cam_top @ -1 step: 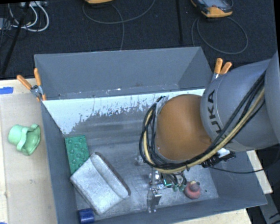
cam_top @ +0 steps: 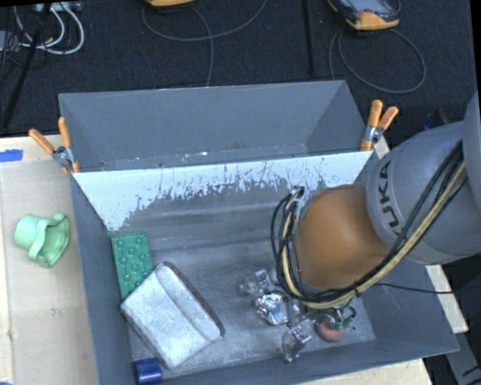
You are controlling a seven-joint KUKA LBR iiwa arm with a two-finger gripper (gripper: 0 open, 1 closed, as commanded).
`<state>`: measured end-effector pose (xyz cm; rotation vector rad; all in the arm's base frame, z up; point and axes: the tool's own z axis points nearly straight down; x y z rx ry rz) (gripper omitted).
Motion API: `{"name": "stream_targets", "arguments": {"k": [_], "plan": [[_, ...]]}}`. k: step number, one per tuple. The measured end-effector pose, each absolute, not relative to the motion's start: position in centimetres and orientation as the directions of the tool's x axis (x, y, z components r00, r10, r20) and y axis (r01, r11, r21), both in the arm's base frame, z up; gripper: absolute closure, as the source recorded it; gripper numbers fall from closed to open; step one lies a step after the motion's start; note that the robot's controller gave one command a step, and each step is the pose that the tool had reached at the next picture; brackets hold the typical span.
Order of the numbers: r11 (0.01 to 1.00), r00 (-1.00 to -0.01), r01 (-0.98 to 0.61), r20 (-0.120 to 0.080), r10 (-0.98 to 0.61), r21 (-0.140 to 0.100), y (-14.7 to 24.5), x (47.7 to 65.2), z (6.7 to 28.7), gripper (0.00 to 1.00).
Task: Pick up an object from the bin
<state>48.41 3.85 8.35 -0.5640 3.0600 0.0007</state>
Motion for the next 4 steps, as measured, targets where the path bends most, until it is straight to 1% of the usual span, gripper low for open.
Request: {"name": "stream_targets", "arguments": {"k": [1, 2, 3, 4], "plan": [[0.942, -0.942, -0.335, -0.008, -0.335, -0.003, -2.8, 53.6, 7.1, 0.0], [0.942, -0.942, -0.336, -0.009, -0.336, -0.002, -2.4, 53.6, 7.5, 1.0], [0.943, -0.943, -0.332, -0.008, -0.332, -0.003, -2.4, 55.0, 19.6, 1.0], [0.753, -0.753, -0.658, -0.003, -0.658, -0.002, -3.9, 52.3, 27.1, 1.0]]}}
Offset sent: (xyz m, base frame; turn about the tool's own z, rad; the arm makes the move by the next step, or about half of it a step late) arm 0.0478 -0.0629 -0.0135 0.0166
